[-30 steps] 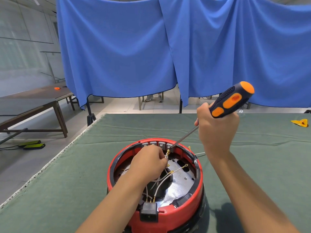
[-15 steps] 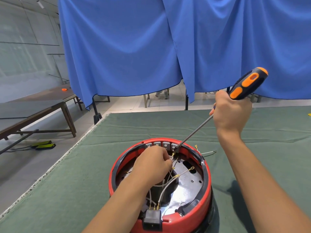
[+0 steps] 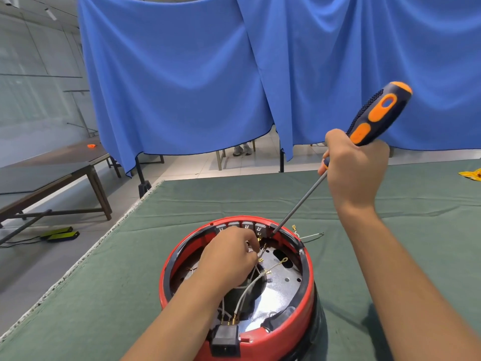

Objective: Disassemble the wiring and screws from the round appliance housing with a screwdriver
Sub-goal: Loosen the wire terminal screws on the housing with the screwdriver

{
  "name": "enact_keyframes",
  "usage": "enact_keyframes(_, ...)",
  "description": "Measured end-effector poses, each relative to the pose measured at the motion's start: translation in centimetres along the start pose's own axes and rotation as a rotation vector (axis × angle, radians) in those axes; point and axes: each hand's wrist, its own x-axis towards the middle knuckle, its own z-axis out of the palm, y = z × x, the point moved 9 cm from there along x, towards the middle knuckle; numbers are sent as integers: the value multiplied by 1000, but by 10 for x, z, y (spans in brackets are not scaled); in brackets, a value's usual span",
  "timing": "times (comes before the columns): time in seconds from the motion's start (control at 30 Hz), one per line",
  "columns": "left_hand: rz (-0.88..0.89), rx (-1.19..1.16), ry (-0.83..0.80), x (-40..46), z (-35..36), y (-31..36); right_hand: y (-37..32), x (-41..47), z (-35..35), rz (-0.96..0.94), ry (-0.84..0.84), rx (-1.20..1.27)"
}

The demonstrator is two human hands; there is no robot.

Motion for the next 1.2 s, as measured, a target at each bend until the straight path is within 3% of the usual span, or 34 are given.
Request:
enact_keyframes(0.33,55,251,43,0,7,14,-3,-12,13,-82,-125,-115)
enact_keyframes(0.9,-76,315,79,11,5,10,3,-13,6,-51,-167,-162)
enact_keyframes(1.2,-133,467,-28,20,13,24,2,-20,12,-58,-200,-192)
